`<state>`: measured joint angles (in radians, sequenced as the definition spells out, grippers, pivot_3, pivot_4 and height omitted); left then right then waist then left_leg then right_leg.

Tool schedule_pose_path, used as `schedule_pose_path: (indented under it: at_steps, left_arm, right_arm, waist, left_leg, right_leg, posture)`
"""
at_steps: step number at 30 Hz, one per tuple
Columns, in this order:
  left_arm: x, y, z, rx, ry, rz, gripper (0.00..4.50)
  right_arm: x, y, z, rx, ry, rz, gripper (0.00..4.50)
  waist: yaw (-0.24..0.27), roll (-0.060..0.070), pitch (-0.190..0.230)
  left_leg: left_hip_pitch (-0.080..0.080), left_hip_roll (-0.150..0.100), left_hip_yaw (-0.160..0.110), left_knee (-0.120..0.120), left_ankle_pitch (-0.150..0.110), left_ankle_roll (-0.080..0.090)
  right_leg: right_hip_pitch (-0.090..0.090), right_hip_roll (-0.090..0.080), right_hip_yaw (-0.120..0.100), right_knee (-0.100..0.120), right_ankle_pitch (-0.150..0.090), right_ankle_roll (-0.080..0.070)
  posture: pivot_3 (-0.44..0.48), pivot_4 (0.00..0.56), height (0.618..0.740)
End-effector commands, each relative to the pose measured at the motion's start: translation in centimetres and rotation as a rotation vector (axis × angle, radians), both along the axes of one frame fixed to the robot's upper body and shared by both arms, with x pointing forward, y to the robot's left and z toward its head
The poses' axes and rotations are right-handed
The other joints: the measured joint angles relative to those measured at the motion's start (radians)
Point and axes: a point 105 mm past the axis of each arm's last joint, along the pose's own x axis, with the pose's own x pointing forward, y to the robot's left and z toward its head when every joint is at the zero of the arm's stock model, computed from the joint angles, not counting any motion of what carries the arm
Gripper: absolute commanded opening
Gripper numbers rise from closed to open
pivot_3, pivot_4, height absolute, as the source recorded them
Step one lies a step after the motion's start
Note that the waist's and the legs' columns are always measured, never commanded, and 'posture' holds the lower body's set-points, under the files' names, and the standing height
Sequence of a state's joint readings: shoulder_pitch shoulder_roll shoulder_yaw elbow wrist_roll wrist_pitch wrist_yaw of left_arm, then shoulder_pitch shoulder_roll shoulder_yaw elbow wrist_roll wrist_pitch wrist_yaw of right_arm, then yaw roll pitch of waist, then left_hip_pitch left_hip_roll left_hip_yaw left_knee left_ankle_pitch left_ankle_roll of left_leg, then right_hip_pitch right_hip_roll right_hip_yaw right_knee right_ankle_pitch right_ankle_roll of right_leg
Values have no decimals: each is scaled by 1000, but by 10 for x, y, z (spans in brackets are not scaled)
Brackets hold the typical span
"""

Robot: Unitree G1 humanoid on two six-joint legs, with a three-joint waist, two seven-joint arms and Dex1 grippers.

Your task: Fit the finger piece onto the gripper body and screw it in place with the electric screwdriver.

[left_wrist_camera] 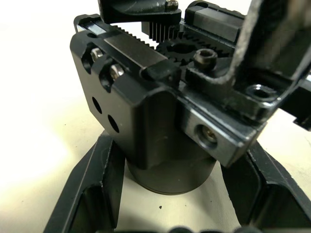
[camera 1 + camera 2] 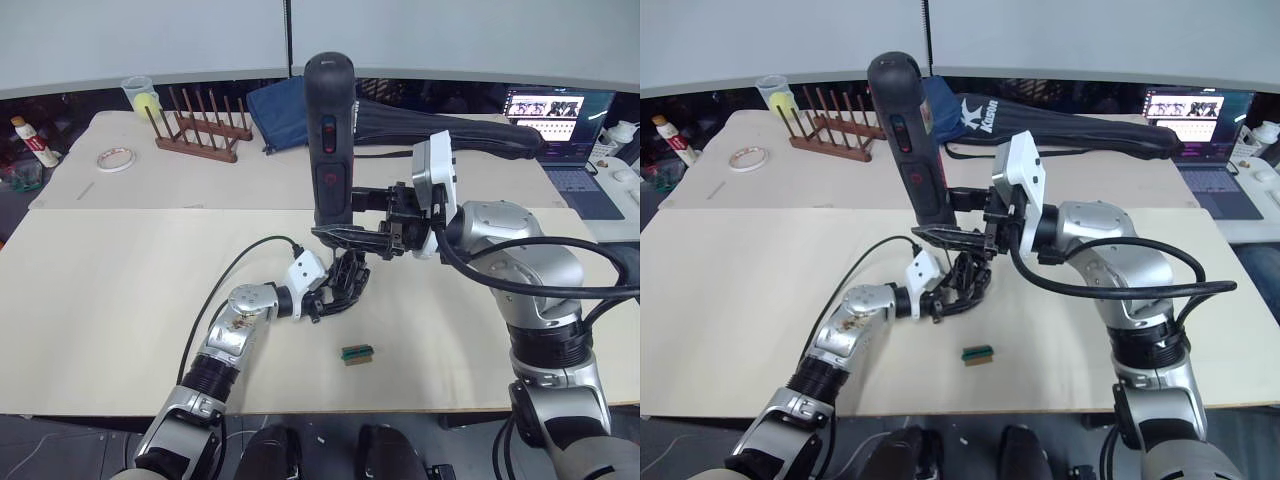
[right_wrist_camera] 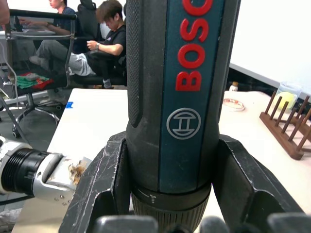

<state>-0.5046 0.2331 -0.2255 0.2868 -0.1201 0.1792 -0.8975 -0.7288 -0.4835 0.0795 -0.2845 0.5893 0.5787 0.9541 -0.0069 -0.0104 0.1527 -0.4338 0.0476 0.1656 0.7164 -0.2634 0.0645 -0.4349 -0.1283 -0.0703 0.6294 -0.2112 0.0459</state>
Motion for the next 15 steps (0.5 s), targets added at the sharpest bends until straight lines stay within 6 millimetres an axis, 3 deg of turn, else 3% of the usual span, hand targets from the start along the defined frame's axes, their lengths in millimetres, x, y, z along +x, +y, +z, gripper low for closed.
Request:
schedule_pose_path:
  at_steps: [1, 15]
  left_arm:
    - [-1, -4, 16, -33, -51, -17, 2301]
    - [-2, -5, 16, -35, -50, -19, 2301]
  right_arm:
    - [-8, 1, 15, 30, -83, 20, 1957]
    - [-5, 2, 17, 28, -85, 9, 1957]
  waist:
    - [0, 0, 0]
    - [0, 0, 0]
  left_leg:
    - [0, 0, 0, 0, 0, 0]
    - [0, 0, 0, 0, 0, 0]
  right_leg:
    - [0, 0, 0, 0, 0, 0]
    - [0, 0, 0, 0, 0, 0]
  posture:
    - [0, 150, 740]
    - [0, 150, 740]
